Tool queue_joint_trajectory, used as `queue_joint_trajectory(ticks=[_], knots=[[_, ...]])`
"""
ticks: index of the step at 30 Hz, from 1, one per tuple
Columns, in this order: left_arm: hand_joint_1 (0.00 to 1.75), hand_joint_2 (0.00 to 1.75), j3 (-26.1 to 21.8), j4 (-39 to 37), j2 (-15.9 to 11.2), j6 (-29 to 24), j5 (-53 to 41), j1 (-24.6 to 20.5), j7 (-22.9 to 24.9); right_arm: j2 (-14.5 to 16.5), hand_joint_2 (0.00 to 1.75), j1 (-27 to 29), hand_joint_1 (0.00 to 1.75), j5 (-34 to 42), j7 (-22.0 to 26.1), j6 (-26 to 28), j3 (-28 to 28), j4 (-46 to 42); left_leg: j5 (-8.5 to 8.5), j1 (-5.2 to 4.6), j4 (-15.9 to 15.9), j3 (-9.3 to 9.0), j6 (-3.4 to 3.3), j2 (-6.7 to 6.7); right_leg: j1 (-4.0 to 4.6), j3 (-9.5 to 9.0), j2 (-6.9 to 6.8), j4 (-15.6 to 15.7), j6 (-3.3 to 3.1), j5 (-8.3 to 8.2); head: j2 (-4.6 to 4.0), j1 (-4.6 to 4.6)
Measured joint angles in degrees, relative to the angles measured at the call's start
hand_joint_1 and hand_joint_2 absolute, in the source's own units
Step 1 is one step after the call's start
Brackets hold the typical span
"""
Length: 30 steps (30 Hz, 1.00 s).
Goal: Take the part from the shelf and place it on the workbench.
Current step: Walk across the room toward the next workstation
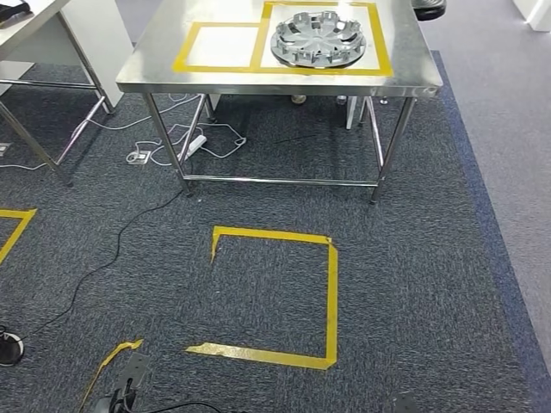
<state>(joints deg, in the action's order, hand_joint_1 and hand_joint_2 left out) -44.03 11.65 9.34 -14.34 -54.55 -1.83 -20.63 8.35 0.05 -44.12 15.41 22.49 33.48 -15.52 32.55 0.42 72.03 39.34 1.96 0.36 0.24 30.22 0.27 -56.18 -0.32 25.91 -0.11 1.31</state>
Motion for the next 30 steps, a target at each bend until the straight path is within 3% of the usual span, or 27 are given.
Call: queue_joint_trajectory(ticks=[1,2,4,6,9,10,11,14,15,16,17,19,21,24,26,29,30], knots=[[0.0,0.0,-0.1,0.0,0.0,0.0,0.0,0.0,0.0,0.0,0.0,0.0,0.0,-0.1,-0.1,-0.2,0.0,0.3,-0.72,0.0,-0.1,-0.55,-0.05,-0.05,0.01,0.32,0.23,-0.1,0.08,-0.21,0.0,0.0],[0.0,0.0,-0.3,0.0,0.0,0.0,0.0,0.0,0.0,0.0,0.0,0.0,0.0,-0.3,-0.2,-0.3,0.0,0.6,-2.28,0.0,-2.4,-2.12,-0.17,-0.11,0.01,0.54,0.47,-0.1,0.2,-0.38,0.0,0.01],[0.0,0.0,-0.5,0.0,0.0,-0.1,0.0,0.0,0.1,0.0,0.0,-0.1,0.0,-0.7,-0.4,-0.6,0.0,1.0,-5.43,0.0,-10.1,-6.81,-0.51,-0.68,0.1,0.86,0.94,-0.2,0.51,-0.61,0.0,0.01],[0.0,0.0,-0.7,0.0,0.0,-0.1,0.0,0.0,0.1,0.0,0.0,-0.3,0.0,-0.9,-0.7,-0.8,0.0,1.3,-6.33,0.02,-15.3,-9.61,-0.84,-1.26,0.29,1.33,1.33,-0.5,0.99,-0.87,0.0,-0.03],[0.0,0.0,-0.8,0.0,0.1,-0.2,0.0,0.0,0.1,0.0,0.0,-0.2,0.0,-1.0,-1.0,-1.2,0.0,1.6,-6.22,0.06,-16.3,-9.46,-1.71,-1.05,0.29,2.1,1.54,-1.0,1.87,-1.06,0.0,-0.08],[0.0,0.0,-0.8,0.0,0.1,-0.2,0.0,0.0,0.1,0.0,0.0,-0.2,0.0,-1.0,-1.1,-1.3,0.0,1.7,-6.4,0.13,-16.4,-9.31,-2.1,-0.88,0.23,2.65,1.33,-1.9,2.21,-0.35,0.0,-0.26],[0.0,0.0,-0.8,0.0,0.2,-0.3,0.0,0.0,0.1,0.0,0.0,-0.1,0.0,-1.0,-1.2,-1.3,0.0,1.8,-6.6,0.23,-16.5,-9.16,-2.48,-0.66,0.15,3.63,1.04,-3.9,2.55,1.0,0.0,-0.4],[0.0,0.0,-1.0,0.0,0.1,-0.4,0.0,0.0,0.1,0.0,0.0,-0.2,0.0,-1.6,-1.4,-1.6,0.0,2.0,-7.02,0.13,-16.5,-8.52,-3.07,0.02,-0.22,8.41,0.32,-14.9,3.38,6.63,0.0,-0.75],[0.0,0.0,-1.0,0.0,0.1,-0.4,0.0,0.1,0.1,0.0,0.0,-0.2,0.0,-1.7,-1.6,-1.7,0.0,2.1,-7.15,0.08,-16.4,-8.34,-3.09,0.23,-0.29,9.29,0.25,-17.3,3.51,7.34,0.0,-0.76],[0.0,0.0,-1.0,0.0,0.1,-0.4,0.0,0.1,0.1,0.0,0.0,-0.1,0.0,-1.9,-1.8,-1.8,0.0,2.2,-7.25,0.07,-16.4,-8.23,-3.03,0.41,-0.33,9.06,0.21,-17.4,3.57,6.93,0.0,-0.76],[0.0,0.0,-1.0,0.0,0.1,-0.4,0.0,0.1,0.1,0.0,0.0,-0.1,0.0,-1.9,-2.1,-2.0,0.0,2.2,-7.33,0.08,-16.4,-8.19,-2.96,0.58,-0.35,7.58,0.08,-15.1,3.54,5.49,0.0,-0.77],[0.0,0.0,-1.0,0.0,0.1,-0.5,0.1,0.1,0.1,0.0,0.0,-0.2,0.0,-2.0,-3.0,-2.5,0.0,2.3,-7.46,0.01,-16.3,-8.21,-2.68,0.88,-0.3,2.82,-0.88,-6.8,3.4,2.13,0.0,-0.79],[0.0,0.0,-1.1,0.0,0.1,-0.5,0.1,0.1,0.1,0.0,0.0,-0.4,0.0,-1.9,-4.0,-2.9,0.0,2.4,-7.61,-0.26,-16.2,-8.05,-2.16,1.18,-0.14,0.07,-1.67,-1.4,2.89,0.88,0.0,-0.72],[0.0,0.0,-1.2,0.0,0.1,-0.5,0.2,0.1,0.3,0.0,0.0,-0.2,0.0,-1.9,-5.5,-3.6,0.0,2.6,-7.8,-0.28,-16.0,-7.75,-1.21,1.64,0.02,0.34,-1.25,-0.8,1.72,0.7,0.0,-0.61],[0.0,0.0,-1.2,0.0,0.1,-0.6,0.2,0.1,0.5,0.0,0.0,-0.1,0.0,-1.9,-6.3,-3.9,0.1,2.7,-6.09,-0.13,-14.1,-6.88,-0.59,1.19,-0.13,0.46,-0.83,-0.7,0.87,0.26,0.0,-0.53],[0.0,0.0,-1.3,0.0,0.2,-0.6,0.2,0.2,0.6,0.1,0.0,-0.2,0.0,-1.9,-7.0,-4.4,0.1,2.8,-0.21,-0.02,-3.5,-2.26,-0.13,0.21,-0.2,1.04,-0.06,-0.6,0.11,-0.28,0.0,-0.36],[0.0,0.0,-1.3,0.0,0.2,-0.6,0.2,0.2,0.6,0.1,0.0,-0.1,0.0,-1.9,-7.3,-4.6,0.1,2.8,0.82,-0.02,-0.5,-0.98,-0.1,0.09,-0.19,1.22,0.23,-0.6,0.07,-0.37,0.0,-0.36]])
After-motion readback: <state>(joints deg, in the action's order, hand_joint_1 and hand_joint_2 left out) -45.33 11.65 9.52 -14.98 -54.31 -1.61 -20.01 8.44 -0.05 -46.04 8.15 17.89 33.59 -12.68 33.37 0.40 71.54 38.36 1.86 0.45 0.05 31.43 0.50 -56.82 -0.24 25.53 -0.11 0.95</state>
